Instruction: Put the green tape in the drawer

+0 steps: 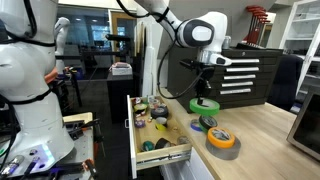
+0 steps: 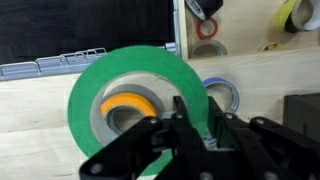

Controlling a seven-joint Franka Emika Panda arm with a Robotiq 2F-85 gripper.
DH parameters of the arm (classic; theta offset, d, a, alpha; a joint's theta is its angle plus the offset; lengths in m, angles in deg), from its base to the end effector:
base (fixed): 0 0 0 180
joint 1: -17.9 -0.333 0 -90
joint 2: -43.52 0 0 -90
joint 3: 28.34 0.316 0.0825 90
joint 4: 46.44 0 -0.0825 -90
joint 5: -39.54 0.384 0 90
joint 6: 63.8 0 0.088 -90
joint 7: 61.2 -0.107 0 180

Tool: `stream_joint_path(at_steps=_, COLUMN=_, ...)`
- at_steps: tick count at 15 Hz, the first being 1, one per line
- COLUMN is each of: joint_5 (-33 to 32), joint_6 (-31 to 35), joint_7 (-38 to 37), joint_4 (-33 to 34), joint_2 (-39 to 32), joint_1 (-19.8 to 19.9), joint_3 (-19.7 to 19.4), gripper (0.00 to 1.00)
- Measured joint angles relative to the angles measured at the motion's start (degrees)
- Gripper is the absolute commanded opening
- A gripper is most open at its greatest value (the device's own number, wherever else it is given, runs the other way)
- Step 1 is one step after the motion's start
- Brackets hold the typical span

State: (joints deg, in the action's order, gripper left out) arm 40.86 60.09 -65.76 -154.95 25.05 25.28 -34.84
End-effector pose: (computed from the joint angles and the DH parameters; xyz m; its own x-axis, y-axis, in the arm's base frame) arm 0.5999 -0.1437 0.3311 0.9446 -0.3244 -0.0500 -0.3238 -0.9459 0.0215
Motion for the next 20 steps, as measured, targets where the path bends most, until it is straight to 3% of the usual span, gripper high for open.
stream_joint_path(at_steps=10, joint_5=0.2, joint_6=1.8, joint_7=-1.6, joint_4=-11.6, joint_2=4.9, joint_1=-5.2, joint_3=3.1, gripper=0.07)
stream_joint_path(at_steps=20, joint_5=0.2, joint_6=15.2, joint_7=-7.6, joint_4=-21.0, joint_2=5.0, joint_1=-10.1, joint_3=6.2, gripper=0.07)
